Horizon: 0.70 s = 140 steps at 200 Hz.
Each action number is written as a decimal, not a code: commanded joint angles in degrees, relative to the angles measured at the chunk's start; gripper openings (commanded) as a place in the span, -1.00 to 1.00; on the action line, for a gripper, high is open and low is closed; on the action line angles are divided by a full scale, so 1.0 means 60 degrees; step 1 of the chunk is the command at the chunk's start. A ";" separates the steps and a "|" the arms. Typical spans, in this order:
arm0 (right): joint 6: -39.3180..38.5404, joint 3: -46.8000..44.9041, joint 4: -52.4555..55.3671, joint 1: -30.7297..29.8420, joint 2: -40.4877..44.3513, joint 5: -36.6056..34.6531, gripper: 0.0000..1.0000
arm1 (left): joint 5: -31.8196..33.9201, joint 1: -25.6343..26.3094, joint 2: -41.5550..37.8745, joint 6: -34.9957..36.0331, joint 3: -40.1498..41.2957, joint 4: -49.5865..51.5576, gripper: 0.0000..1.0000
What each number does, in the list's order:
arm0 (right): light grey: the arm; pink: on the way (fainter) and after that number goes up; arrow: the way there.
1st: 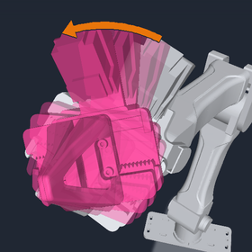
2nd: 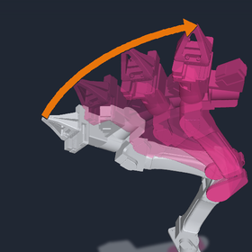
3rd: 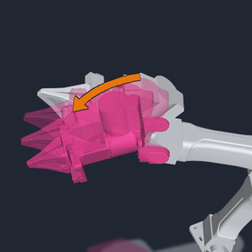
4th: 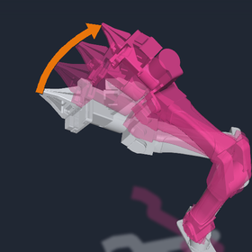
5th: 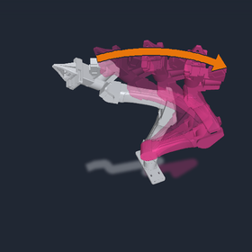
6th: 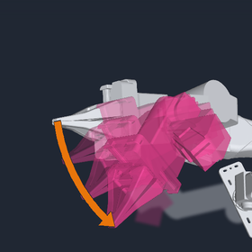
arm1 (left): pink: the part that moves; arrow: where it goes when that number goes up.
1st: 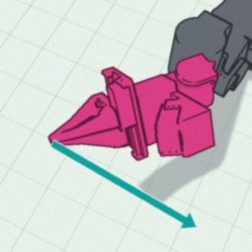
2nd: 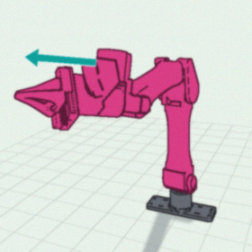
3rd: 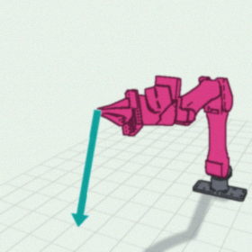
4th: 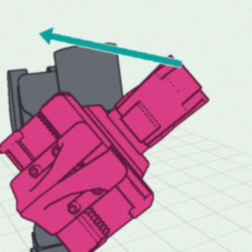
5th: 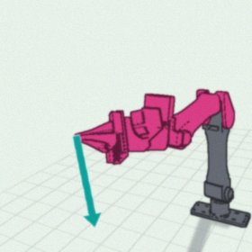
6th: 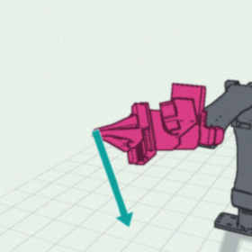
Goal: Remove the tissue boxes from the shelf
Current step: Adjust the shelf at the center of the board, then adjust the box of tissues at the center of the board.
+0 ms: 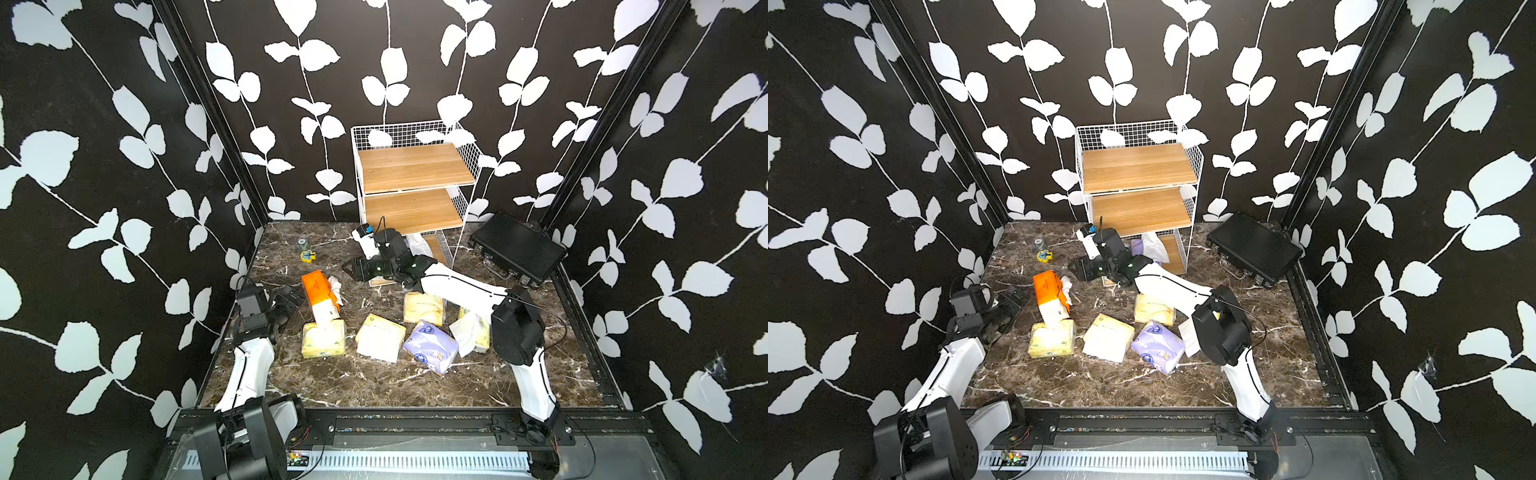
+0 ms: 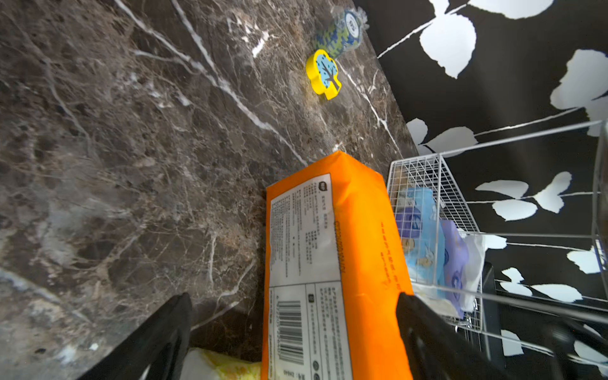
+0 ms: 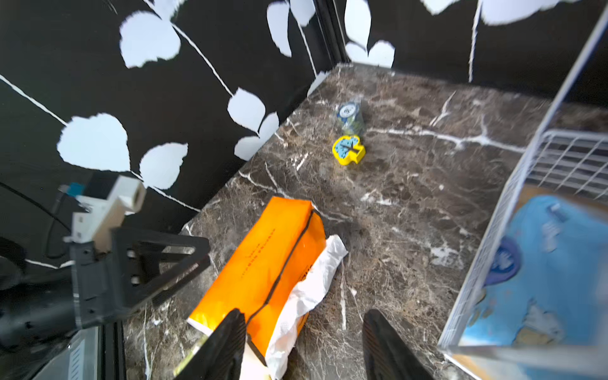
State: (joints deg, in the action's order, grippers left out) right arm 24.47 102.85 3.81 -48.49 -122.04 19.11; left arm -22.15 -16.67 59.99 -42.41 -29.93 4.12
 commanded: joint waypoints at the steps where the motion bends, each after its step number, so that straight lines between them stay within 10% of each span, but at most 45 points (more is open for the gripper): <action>1: 0.0399 0.0147 -0.0010 -0.0005 -0.0681 0.0863 0.13 | 0.0146 0.0252 -0.0328 -0.0023 0.0184 -0.0408 0.91; 140: 0.2977 -0.0509 -0.3304 -0.0649 -0.1677 0.2161 0.07 | 0.0620 0.3042 0.2257 -0.0745 -0.0809 -0.2682 0.86</action>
State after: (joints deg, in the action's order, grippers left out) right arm 36.97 102.02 -6.37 -51.88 -131.55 27.97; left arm -19.92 -2.17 72.77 -46.11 -32.18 -8.54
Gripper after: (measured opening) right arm 0.537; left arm 0.931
